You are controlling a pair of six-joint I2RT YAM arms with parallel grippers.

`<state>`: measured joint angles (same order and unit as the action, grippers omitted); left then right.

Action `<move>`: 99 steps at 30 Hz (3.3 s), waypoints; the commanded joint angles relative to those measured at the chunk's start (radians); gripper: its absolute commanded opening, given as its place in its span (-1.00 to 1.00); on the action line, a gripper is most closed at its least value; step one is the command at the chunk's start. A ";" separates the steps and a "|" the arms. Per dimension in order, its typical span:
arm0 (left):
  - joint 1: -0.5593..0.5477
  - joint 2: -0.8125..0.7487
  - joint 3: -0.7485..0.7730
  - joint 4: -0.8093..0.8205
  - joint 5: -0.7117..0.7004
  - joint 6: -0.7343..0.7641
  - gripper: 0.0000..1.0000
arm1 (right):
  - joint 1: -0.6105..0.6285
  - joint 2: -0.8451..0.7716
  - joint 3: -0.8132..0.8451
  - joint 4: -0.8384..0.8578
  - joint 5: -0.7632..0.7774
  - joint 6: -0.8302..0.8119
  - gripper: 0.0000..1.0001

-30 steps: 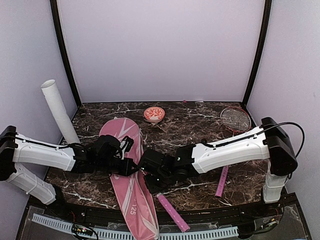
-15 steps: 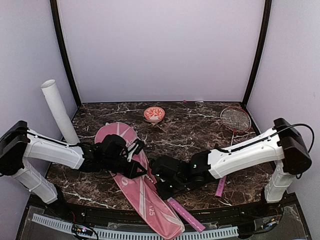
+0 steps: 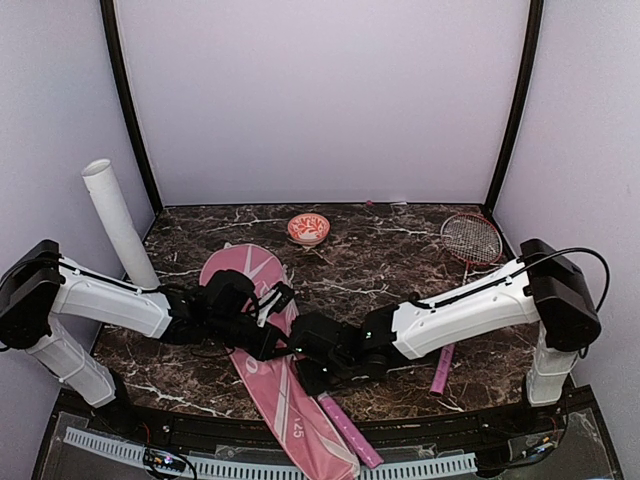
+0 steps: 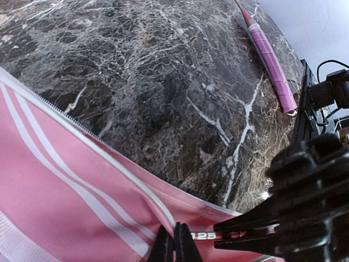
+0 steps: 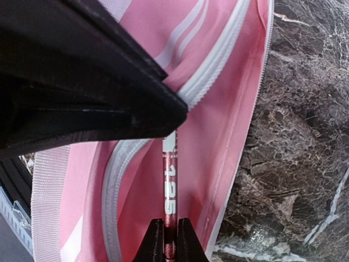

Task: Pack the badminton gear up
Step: Place the racket in the racket bag, then adjust the racket in the racket bag.

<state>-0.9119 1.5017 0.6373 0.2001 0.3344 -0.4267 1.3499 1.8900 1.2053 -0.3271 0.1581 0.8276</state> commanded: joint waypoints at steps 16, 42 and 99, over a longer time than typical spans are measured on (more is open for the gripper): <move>-0.001 -0.084 -0.008 -0.080 -0.222 -0.141 -1.00 | 0.014 -0.315 -0.332 0.164 -0.320 0.055 0.13; -0.001 -0.101 -0.011 -0.085 -0.222 -0.143 -1.00 | 0.117 -0.234 -0.455 0.237 -0.443 0.228 -0.16; -0.101 -0.037 0.159 -0.275 -0.377 -0.229 -0.27 | -0.040 -0.086 -0.179 0.313 -0.251 0.289 -0.77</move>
<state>-0.9863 1.4979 0.7338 0.0753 -0.0624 -0.6773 1.3216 1.8004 0.9916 -0.0971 -0.1654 1.1206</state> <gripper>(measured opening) 0.322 0.223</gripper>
